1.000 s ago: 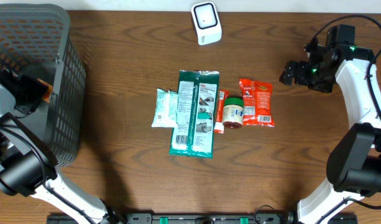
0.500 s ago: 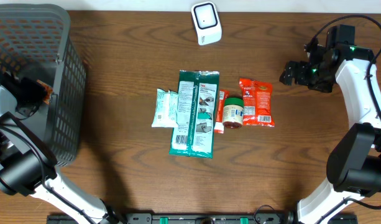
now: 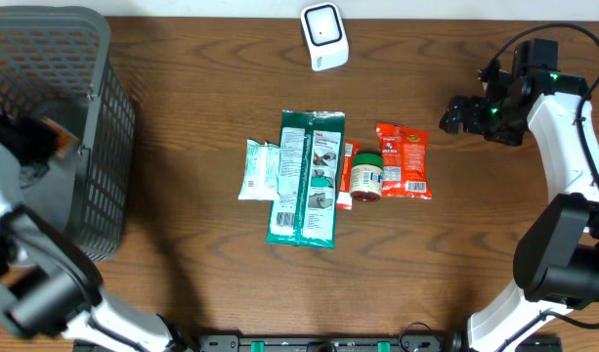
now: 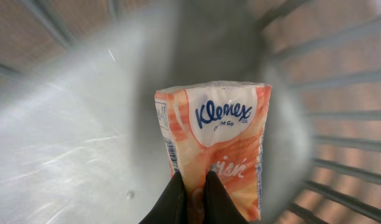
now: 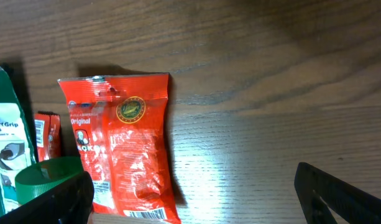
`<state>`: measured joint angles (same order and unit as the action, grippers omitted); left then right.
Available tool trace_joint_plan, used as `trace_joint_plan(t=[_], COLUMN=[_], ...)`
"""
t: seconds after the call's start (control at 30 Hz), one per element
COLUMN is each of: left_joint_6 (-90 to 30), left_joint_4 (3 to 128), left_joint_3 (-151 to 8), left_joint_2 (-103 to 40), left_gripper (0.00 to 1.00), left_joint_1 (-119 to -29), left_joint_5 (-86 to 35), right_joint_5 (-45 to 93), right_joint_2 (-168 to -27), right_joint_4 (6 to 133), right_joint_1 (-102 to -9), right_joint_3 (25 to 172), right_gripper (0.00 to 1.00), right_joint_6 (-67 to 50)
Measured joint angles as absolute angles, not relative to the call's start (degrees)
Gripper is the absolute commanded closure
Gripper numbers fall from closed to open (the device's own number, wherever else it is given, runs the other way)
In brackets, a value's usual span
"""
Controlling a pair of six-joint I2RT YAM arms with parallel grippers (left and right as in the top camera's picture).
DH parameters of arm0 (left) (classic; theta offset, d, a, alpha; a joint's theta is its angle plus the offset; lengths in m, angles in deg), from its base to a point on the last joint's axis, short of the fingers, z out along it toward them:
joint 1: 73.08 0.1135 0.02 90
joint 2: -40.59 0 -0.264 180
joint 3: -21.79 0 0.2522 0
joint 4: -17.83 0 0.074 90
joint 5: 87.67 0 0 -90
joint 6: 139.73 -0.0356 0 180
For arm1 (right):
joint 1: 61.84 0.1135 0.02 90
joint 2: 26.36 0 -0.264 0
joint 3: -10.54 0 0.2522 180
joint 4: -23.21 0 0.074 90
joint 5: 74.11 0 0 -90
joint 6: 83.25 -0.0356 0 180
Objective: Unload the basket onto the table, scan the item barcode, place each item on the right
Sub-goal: 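Lift the Kleenex pack out of the basket with the left gripper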
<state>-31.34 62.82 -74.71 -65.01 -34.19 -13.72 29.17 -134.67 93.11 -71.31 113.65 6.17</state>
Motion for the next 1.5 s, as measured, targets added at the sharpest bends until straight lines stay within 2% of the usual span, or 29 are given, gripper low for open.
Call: trace_joint_plan(t=[0.23,0.4,0.73,0.87,1.03,1.23,1.5], left_joint_6=[-31.8,-33.7,-34.5,-32.2,-29.1,-25.5,-23.8], left_joint_4=[67.2,71.1,84.7,92.5,97.5,98.4,92.5], left_joint_3=[-75.0,-75.0,-75.2,-75.2,-75.2,-73.7,-67.4], left_joint_2=[-44.7,-34.5,-18.3,-19.6,-26.1,-35.5,-49.8], left_gripper=[0.93,0.93,0.93,0.93,0.93,0.93,0.93], left_joint_1=[-35.6,-41.1,-68.2,-77.4,-84.0,-86.9,-87.2], left_joint_5=[-6.1,-0.3,12.0,17.3,21.0,22.4,22.9], right_joint_5=[29.2,29.2,29.2,29.2,29.2,29.2,29.2], right_joint_2=[-134.7,-134.7,-134.7,-134.7,-134.7,-134.7,-134.7], right_joint_4=[93.1,93.1,93.1,93.1,93.1,93.1,93.1], right_joint_1=[-71.3,-71.3,-71.3,-71.3,-71.3,-71.3,-71.3], right_joint_3=[113.6,113.6,113.6,113.6,113.6,113.6,113.6], right_gripper=[0.01,0.01,0.01,0.01,0.01,0.01,0.01], right_joint_6=[6.2,6.2,6.2,6.2,6.2,6.2,6.2])
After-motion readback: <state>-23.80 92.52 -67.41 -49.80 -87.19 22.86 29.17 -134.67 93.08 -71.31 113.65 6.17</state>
